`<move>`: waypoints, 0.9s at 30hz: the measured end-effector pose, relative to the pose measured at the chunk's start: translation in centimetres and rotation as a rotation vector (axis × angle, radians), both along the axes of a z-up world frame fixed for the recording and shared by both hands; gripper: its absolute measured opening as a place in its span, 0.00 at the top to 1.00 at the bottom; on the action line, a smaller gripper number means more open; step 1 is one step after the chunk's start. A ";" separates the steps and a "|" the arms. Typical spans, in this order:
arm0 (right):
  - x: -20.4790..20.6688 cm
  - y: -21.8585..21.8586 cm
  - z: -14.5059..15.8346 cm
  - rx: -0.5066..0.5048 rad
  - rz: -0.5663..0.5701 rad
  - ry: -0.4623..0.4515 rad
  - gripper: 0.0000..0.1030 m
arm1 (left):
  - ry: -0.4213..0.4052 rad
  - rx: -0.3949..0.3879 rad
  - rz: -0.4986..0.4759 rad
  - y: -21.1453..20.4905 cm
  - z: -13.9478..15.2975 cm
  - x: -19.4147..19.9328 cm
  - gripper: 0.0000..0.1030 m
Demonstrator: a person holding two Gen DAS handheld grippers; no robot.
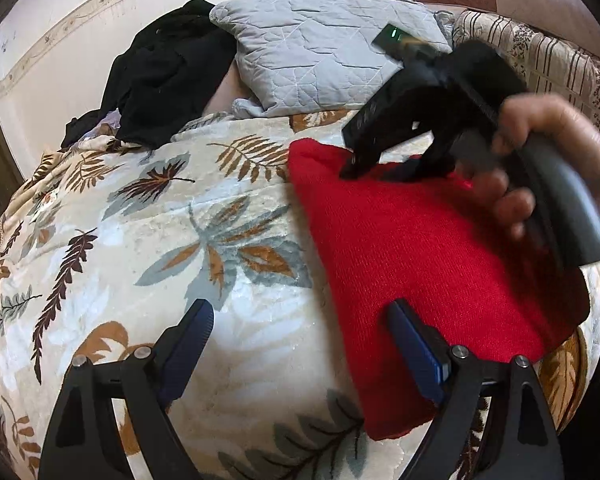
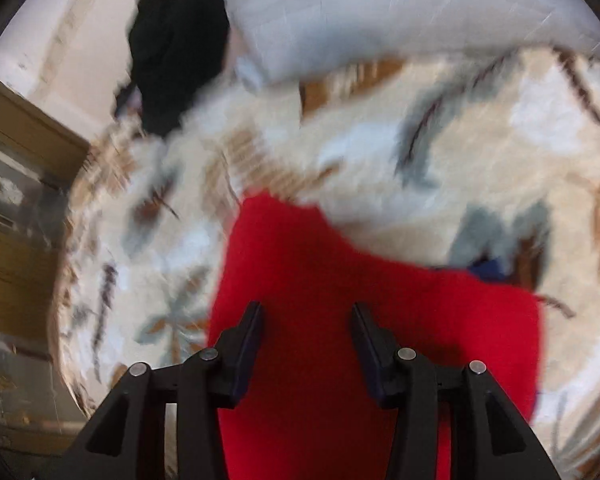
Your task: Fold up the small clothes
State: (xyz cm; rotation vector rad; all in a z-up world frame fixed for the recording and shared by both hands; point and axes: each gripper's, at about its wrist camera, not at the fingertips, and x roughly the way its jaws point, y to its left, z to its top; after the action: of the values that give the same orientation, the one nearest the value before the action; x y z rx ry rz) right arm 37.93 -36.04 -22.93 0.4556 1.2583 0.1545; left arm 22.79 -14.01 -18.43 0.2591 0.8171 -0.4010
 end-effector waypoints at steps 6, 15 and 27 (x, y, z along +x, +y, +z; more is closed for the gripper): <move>-1.1 -0.2 0.9 -0.002 -0.006 -0.044 0.51 | 0.006 -0.003 -0.001 0.0 0.0 0.0 0.13; -10.5 -3.4 5.6 -0.008 -0.031 -0.157 0.51 | -0.001 0.003 0.008 -0.1 0.1 -0.2 0.13; -16.5 -4.8 2.2 0.012 -0.037 -0.185 0.49 | -0.011 0.008 0.009 -0.3 -0.1 -0.2 0.12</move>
State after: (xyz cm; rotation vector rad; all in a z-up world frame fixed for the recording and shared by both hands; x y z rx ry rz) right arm 21.44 -40.80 -20.78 0.4643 1.0673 0.1687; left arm 22.57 -14.28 -18.48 0.2651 0.8093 -0.3877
